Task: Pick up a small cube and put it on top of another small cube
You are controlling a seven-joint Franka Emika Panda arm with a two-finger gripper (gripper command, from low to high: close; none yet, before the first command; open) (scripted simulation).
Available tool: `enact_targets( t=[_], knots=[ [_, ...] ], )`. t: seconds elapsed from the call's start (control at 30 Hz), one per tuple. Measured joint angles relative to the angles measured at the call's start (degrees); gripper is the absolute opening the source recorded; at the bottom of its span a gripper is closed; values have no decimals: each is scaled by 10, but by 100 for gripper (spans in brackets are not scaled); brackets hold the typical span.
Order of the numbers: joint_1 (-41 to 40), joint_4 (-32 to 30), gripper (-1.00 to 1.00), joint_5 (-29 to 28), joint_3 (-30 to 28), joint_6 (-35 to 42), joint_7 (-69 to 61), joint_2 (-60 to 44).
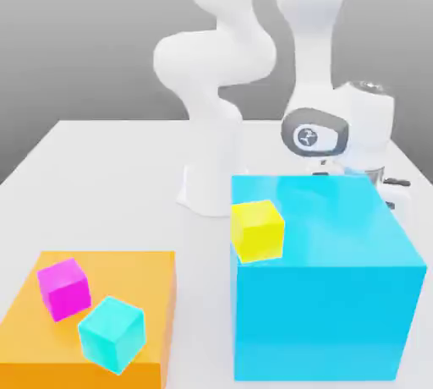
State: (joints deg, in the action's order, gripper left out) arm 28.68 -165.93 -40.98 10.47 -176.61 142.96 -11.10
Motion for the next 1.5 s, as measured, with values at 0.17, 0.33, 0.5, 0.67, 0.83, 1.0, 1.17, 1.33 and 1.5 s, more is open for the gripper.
enact_targets(
  t=[0.17, 0.33, 0.5, 0.67, 0.83, 1.0, 1.17, 1.33, 1.5],
  knots=[
    [57, 4, -100, -41, -69, -22, 29, -24],
    [63, 4, -100, -44, -75, -25, 32, -26],
    [-4, -4, -100, 37, 13, 4, -28, 10],
    [-71, -19, -100, 173, 115, 32, -126, 55],
    [-64, -34, -100, 344, 162, 60, -249, 103],
    [-23, -47, -100, 458, 147, 90, -332, 147],
    [7, -55, -100, 521, 121, 117, -394, 186],
    [44, -32, -100, 494, 122, 186, -511, 205],
    [87, -5, -100, 444, 141, 268, -635, 218]
  ],
)
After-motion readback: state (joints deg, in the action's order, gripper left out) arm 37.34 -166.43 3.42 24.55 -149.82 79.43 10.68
